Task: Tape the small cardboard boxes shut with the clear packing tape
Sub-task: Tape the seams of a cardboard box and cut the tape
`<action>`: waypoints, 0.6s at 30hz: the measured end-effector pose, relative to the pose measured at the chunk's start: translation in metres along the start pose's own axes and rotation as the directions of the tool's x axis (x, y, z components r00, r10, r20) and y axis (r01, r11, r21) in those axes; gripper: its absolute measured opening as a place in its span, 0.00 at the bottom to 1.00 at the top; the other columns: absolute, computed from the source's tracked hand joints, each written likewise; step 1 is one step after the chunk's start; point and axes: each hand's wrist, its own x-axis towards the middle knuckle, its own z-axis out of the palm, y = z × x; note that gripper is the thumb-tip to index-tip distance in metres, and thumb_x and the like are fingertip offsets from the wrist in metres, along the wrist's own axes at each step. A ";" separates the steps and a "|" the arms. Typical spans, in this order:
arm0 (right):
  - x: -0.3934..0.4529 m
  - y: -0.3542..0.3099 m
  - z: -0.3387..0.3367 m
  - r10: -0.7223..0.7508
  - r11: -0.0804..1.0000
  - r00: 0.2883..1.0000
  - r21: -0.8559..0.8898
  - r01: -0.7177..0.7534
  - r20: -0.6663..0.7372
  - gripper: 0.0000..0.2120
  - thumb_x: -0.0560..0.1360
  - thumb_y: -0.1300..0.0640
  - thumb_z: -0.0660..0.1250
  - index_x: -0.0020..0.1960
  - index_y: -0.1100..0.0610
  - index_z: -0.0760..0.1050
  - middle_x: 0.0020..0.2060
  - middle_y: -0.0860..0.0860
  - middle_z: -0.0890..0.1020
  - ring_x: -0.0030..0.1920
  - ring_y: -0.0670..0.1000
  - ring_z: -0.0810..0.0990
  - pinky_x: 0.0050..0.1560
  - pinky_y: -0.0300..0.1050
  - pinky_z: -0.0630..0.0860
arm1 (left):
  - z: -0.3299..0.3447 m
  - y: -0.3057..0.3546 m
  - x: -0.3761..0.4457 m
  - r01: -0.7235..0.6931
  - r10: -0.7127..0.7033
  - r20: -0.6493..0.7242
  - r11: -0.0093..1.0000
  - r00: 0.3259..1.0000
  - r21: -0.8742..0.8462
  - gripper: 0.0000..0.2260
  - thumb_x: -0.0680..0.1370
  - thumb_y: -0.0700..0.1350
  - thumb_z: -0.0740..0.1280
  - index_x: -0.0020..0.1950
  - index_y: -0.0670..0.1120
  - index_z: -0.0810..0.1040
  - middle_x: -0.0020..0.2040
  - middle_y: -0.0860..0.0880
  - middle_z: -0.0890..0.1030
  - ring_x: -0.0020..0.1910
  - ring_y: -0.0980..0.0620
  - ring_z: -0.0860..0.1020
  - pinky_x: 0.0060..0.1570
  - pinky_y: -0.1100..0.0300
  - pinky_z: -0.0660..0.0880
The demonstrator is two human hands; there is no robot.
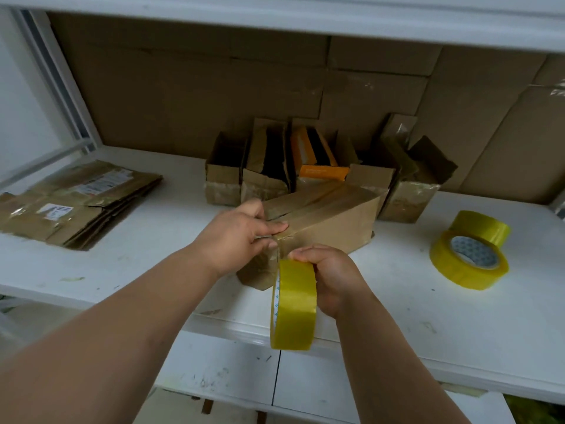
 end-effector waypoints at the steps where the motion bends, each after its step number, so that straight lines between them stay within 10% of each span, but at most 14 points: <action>1: 0.000 0.000 0.001 0.000 1.000 1.000 -0.007 0.000 -0.007 0.05 0.72 0.66 0.70 0.38 0.58 0.81 0.33 0.55 0.81 0.41 0.56 0.78 0.53 0.54 0.72 | 0.001 -0.002 0.000 -0.019 0.019 -0.004 1.000 1.000 0.007 0.17 0.76 0.48 0.73 0.64 0.56 0.80 0.48 0.54 0.71 0.42 0.56 0.71 0.41 0.74 0.63; 5: 0.001 0.002 0.002 -0.036 0.999 0.999 -0.013 0.035 -0.033 0.07 0.71 0.65 0.70 0.36 0.57 0.81 0.34 0.55 0.81 0.43 0.57 0.77 0.52 0.53 0.71 | 0.000 -0.004 0.000 -0.043 0.042 0.008 0.996 0.999 0.073 0.17 0.77 0.51 0.69 0.66 0.62 0.77 0.50 0.56 0.70 0.46 0.50 0.73 0.47 0.59 0.68; 13: -0.005 0.004 0.006 -0.118 0.992 0.993 0.038 0.118 -0.001 0.10 0.60 0.62 0.76 0.40 0.62 0.81 0.42 0.60 0.83 0.47 0.59 0.78 0.60 0.62 0.74 | -0.001 0.004 0.000 -0.001 0.000 0.014 0.998 1.000 0.070 0.17 0.78 0.49 0.69 0.66 0.61 0.77 0.52 0.53 0.71 0.49 0.50 0.74 0.50 0.58 0.72; 18: -0.005 0.002 0.009 -0.142 0.987 0.989 0.066 0.144 -0.040 0.03 0.70 0.68 0.72 0.42 0.63 0.79 0.42 0.60 0.83 0.46 0.59 0.80 0.58 0.60 0.76 | 0.003 0.004 -0.004 0.027 -0.026 -0.016 0.998 1.000 0.052 0.17 0.79 0.48 0.68 0.67 0.62 0.76 0.53 0.53 0.71 0.48 0.48 0.74 0.49 0.56 0.74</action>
